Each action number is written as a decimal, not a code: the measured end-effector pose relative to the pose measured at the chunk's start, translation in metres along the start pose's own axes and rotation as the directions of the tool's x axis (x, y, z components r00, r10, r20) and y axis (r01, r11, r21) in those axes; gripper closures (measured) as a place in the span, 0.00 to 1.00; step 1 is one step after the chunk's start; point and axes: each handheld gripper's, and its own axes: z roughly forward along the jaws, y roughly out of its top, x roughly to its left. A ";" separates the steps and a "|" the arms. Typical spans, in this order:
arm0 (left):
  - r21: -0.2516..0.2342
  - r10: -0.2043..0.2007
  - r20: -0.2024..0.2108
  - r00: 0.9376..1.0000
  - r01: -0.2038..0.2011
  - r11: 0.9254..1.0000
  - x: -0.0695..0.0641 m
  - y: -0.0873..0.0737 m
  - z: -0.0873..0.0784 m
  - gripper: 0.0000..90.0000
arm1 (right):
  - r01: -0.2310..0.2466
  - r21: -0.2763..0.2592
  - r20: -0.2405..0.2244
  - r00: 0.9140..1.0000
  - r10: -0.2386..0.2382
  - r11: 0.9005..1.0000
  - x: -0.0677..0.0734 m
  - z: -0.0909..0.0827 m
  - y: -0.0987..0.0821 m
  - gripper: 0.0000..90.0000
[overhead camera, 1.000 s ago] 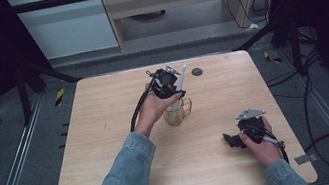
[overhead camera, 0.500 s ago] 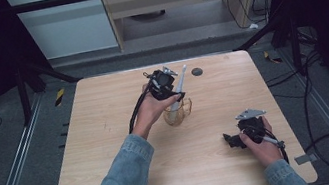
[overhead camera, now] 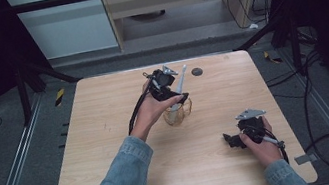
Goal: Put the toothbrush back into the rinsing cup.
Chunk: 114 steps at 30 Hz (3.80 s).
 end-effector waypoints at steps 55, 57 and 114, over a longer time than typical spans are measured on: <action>-0.128 0.111 -0.002 0.994 -0.110 0.986 -0.028 -0.028 -0.045 0.05 | 0.002 0.001 0.002 1.000 -0.002 1.000 0.000 0.000 0.000 0.00; -0.136 0.103 -0.001 0.995 -0.102 0.985 -0.028 -0.030 -0.047 0.05 | 0.002 0.000 0.001 1.000 -0.002 1.000 0.000 0.000 0.000 0.00; -0.073 -0.123 -0.131 0.984 0.114 0.991 0.035 -0.154 -0.074 0.06 | 0.001 0.000 0.002 1.000 -0.001 1.000 0.000 0.000 0.000 0.00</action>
